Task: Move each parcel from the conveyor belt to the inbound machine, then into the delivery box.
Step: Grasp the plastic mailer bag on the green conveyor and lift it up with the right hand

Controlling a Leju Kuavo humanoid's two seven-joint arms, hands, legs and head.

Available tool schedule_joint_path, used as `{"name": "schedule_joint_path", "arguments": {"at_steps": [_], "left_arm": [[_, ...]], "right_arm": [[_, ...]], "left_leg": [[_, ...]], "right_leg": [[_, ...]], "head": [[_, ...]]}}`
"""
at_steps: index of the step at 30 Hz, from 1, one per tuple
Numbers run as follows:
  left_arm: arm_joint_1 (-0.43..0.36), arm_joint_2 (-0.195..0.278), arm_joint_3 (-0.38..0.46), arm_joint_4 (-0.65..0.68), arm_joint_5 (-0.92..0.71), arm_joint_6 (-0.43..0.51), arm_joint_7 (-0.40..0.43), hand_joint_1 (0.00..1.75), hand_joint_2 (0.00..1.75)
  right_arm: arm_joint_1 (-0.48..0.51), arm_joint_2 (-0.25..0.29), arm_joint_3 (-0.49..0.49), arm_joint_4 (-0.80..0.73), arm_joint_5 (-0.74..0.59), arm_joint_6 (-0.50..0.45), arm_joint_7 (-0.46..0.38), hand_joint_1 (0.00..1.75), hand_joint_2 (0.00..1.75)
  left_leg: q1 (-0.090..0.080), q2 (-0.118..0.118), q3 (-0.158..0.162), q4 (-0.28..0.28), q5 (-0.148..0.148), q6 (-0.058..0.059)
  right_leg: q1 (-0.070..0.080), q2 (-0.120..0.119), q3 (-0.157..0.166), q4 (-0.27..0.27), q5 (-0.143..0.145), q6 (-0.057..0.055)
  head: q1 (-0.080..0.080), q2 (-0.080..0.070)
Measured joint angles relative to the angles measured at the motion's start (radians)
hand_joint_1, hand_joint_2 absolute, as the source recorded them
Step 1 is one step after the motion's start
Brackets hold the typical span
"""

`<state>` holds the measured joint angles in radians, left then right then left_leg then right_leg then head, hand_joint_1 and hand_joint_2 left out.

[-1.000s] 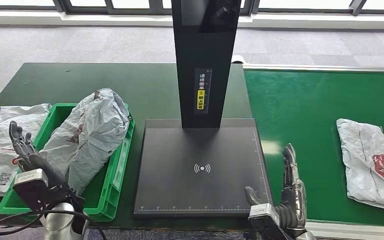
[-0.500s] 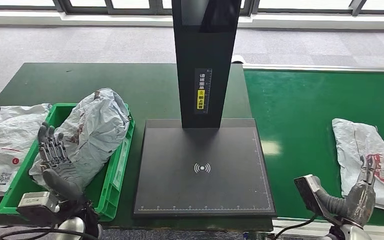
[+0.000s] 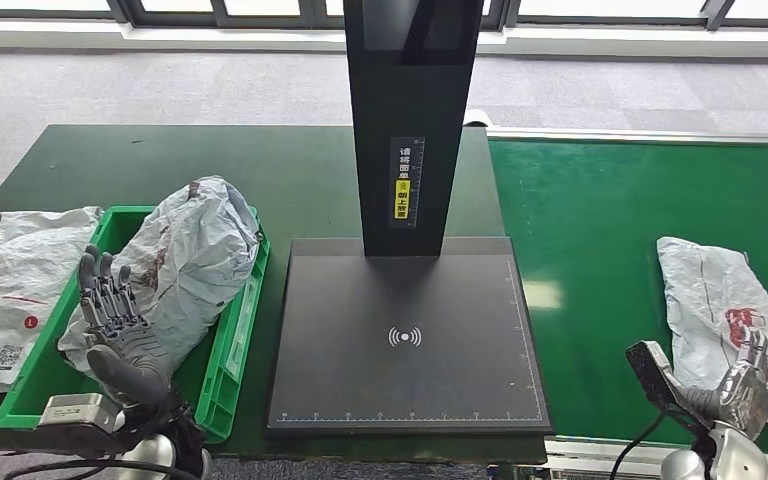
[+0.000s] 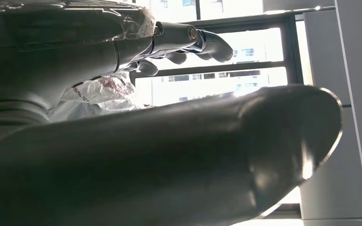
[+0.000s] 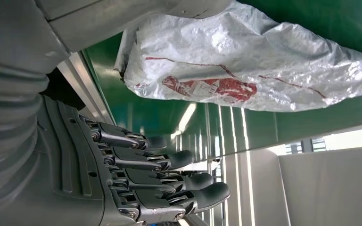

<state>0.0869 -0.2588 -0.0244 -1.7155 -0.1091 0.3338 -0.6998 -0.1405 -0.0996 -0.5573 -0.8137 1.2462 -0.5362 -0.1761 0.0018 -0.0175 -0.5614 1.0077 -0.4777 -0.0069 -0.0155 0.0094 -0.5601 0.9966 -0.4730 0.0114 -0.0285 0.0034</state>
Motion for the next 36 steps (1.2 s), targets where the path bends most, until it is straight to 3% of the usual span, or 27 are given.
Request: {"name": "schedule_joint_path", "arguments": {"at_steps": [9,19,26,33,34,36], "left_arm": [[-0.006,-0.002,0.000,0.018,0.023,0.000,-0.001,0.00,0.00],[-0.048,0.000,0.000,0.071,0.024,0.010,-0.001,0.00,0.00],[-0.070,0.003,0.000,0.112,0.036,-0.002,-0.001,0.00,0.00],[-0.091,0.008,0.000,0.151,0.036,-0.008,-0.001,0.00,0.00],[-0.092,0.009,0.000,0.156,0.036,-0.009,-0.001,0.00,0.00],[-0.092,0.009,0.000,0.163,0.036,-0.009,-0.001,0.00,0.00]], "right_arm": [[-0.122,-0.070,0.000,0.221,0.041,-0.007,0.029,0.00,1.75],[-0.179,-0.099,0.005,0.350,0.053,0.006,0.070,0.00,1.75],[-0.164,-0.137,0.003,0.404,0.076,0.140,0.227,0.00,1.75],[-0.156,-0.153,0.002,0.428,0.103,0.255,0.292,0.00,1.75],[-0.156,-0.154,0.002,0.429,0.105,0.261,0.291,0.17,1.75],[-0.157,-0.154,0.002,0.430,0.107,0.268,0.286,1.04,1.75]], "left_leg": [[0.000,0.000,-0.001,0.000,0.000,0.000],[0.000,-0.001,-0.001,0.000,0.000,0.001],[0.000,-0.001,-0.002,0.000,0.000,0.001],[0.001,0.000,0.000,0.000,0.000,0.001],[0.001,0.000,0.000,0.000,0.000,0.001],[0.000,-0.001,0.001,0.001,0.000,0.001]], "right_leg": [[0.000,0.000,-0.001,0.000,0.000,0.000],[0.000,0.000,-0.001,0.000,0.000,0.000],[0.000,0.000,-0.002,0.000,0.000,0.000],[0.001,0.000,0.001,0.000,0.000,0.001],[0.001,0.000,0.001,-0.001,0.000,0.001],[0.001,-0.001,0.003,-0.001,0.000,0.001]], "head": [[0.000,0.000],[0.000,0.000],[0.000,0.000],[0.000,0.000],[0.000,0.000],[0.000,0.000]]}}
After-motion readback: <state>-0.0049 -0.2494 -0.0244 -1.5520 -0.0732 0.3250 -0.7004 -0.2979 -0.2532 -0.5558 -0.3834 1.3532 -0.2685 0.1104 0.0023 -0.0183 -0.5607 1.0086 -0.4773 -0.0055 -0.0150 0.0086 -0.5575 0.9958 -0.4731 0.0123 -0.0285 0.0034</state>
